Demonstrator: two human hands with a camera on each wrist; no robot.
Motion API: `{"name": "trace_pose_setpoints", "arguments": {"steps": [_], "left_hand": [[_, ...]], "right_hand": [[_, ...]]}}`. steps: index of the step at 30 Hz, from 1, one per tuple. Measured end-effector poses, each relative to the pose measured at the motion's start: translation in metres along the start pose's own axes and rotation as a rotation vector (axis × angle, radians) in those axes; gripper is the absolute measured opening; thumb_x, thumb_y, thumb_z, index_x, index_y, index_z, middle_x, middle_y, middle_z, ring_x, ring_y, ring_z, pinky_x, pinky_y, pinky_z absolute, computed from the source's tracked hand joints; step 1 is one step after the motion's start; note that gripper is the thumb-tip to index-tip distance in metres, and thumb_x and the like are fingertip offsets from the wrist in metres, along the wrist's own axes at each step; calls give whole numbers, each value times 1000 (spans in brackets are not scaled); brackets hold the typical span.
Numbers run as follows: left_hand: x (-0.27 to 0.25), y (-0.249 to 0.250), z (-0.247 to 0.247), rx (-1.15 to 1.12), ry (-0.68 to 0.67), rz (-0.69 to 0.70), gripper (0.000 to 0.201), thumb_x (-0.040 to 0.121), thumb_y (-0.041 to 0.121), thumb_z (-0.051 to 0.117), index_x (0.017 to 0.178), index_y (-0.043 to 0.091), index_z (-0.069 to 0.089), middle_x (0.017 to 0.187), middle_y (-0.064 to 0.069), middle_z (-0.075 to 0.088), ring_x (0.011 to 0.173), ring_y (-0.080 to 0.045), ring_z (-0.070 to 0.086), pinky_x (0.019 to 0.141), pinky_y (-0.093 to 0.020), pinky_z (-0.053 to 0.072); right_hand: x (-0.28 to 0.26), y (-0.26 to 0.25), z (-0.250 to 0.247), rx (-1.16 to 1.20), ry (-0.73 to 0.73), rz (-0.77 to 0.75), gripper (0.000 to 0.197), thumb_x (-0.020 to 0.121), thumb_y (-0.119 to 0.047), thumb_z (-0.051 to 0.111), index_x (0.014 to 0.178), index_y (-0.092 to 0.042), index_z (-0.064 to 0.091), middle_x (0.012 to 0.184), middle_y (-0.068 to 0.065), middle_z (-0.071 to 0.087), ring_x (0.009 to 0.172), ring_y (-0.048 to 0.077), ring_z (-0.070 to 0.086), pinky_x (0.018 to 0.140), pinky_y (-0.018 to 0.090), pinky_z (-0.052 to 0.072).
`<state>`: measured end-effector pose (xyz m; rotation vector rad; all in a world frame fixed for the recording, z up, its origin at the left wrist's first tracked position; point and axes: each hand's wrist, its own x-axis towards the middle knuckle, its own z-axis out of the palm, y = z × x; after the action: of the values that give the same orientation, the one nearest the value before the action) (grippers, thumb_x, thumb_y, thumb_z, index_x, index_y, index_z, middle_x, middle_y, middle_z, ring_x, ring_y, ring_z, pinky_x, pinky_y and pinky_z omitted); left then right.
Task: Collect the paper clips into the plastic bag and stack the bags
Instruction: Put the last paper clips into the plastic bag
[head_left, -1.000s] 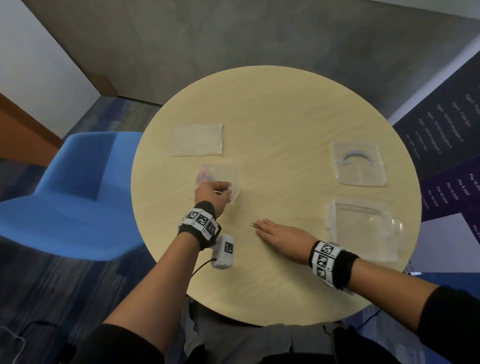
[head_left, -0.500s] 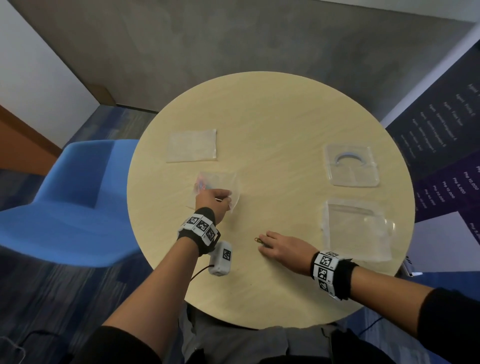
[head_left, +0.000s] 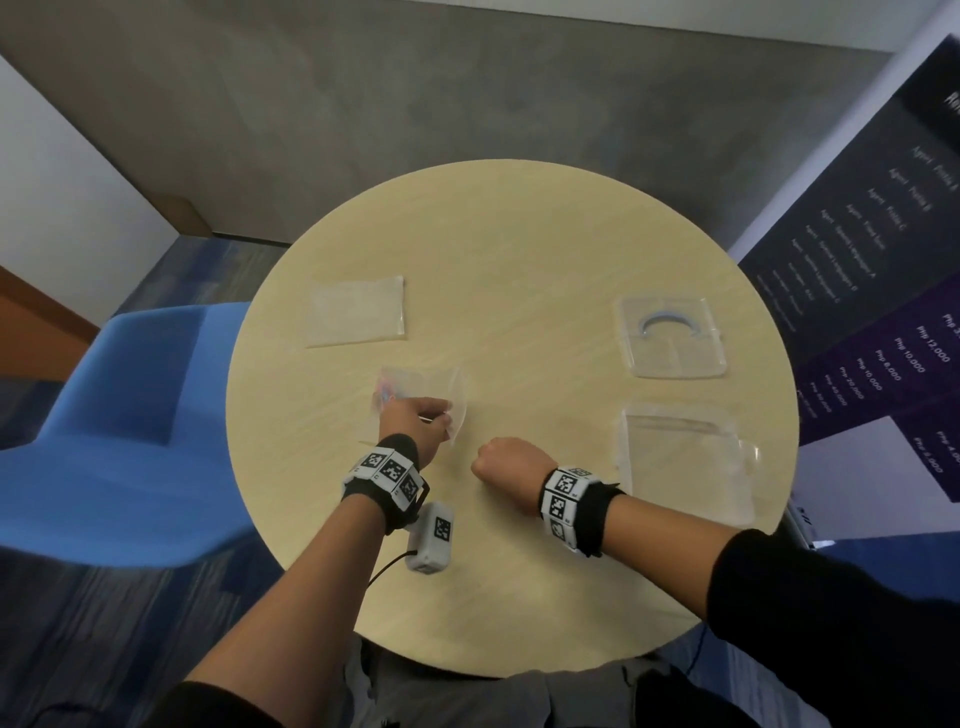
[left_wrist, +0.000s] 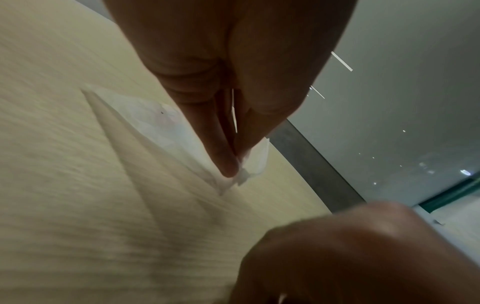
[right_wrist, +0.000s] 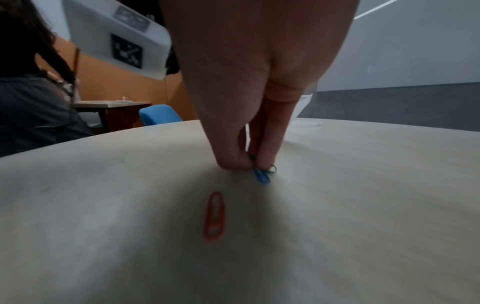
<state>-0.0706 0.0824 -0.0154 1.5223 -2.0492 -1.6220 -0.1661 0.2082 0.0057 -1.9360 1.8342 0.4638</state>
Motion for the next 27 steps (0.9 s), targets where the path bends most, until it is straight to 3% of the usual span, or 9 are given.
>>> {"name": "trace_pose_setpoints", "arguments": {"steps": [3, 5, 8, 11, 14, 18, 22, 25, 27], "left_hand": [[-2, 2, -2, 9, 12, 7, 22, 89, 7, 62, 108, 10, 72, 92, -6, 74, 78, -16, 73, 89, -35, 57], [-5, 3, -3, 20, 17, 13, 23, 89, 9, 61, 109, 12, 71, 95, -6, 74, 78, -15, 73, 87, -31, 57], [-6, 7, 2, -14, 13, 19, 22, 90, 10, 61, 109, 12, 72, 93, -4, 73, 77, -15, 73, 86, -32, 57], [-7, 10, 12, -18, -8, 29, 23, 90, 9, 61, 110, 11, 71, 95, -6, 73, 79, -17, 73, 88, -37, 58], [-3, 11, 22, -45, 0, 23, 23, 90, 9, 61, 110, 9, 71, 97, -9, 74, 78, -16, 72, 89, -38, 57], [-1, 16, 24, -8, 10, 37, 22, 88, 12, 64, 108, 8, 72, 84, -2, 73, 76, -16, 73, 87, -36, 58], [-1, 24, 13, 4, 28, 42, 21, 90, 8, 61, 108, 7, 71, 85, -3, 71, 81, -21, 72, 85, -32, 56], [0, 24, 4, 23, 37, 52, 22, 90, 6, 59, 109, 6, 70, 86, -6, 70, 79, -22, 71, 78, -25, 52], [2, 23, -1, 29, 47, 49, 23, 90, 5, 59, 110, 6, 70, 85, -6, 70, 75, -20, 69, 76, -23, 49]], "right_hand": [[8, 22, -17, 215, 74, 213, 20, 90, 4, 50, 100, 6, 67, 103, 23, 68, 96, 38, 66, 81, 38, 50], [11, 48, -17, 436, 199, 358, 10, 81, -2, 67, 85, -1, 75, 90, 14, 75, 85, 28, 72, 78, 32, 57], [10, 69, -21, 1088, 508, 585, 5, 67, -6, 79, 72, -6, 78, 74, 8, 77, 64, 15, 73, 64, 25, 61], [12, 60, -34, 1655, 602, 585, 15, 72, 6, 77, 86, 8, 73, 87, 18, 73, 68, 19, 69, 58, 20, 59], [21, 48, -33, 1427, 594, 643, 13, 70, 0, 81, 82, 1, 77, 81, 12, 76, 69, 20, 73, 60, 19, 59], [31, 46, -27, 1290, 573, 614, 7, 68, -5, 80, 76, -6, 80, 76, 11, 77, 68, 19, 75, 72, 32, 63], [24, 51, -32, 1139, 577, 463, 13, 80, -10, 73, 91, -10, 80, 92, 7, 78, 88, 15, 73, 83, 21, 55], [12, 60, -21, 972, 631, 418, 17, 84, -10, 67, 95, -11, 79, 100, 7, 76, 93, 17, 70, 89, 32, 57], [1, 60, -4, 764, 489, 364, 23, 91, -15, 60, 107, -10, 75, 117, 9, 70, 108, 22, 65, 99, 38, 51]]}}
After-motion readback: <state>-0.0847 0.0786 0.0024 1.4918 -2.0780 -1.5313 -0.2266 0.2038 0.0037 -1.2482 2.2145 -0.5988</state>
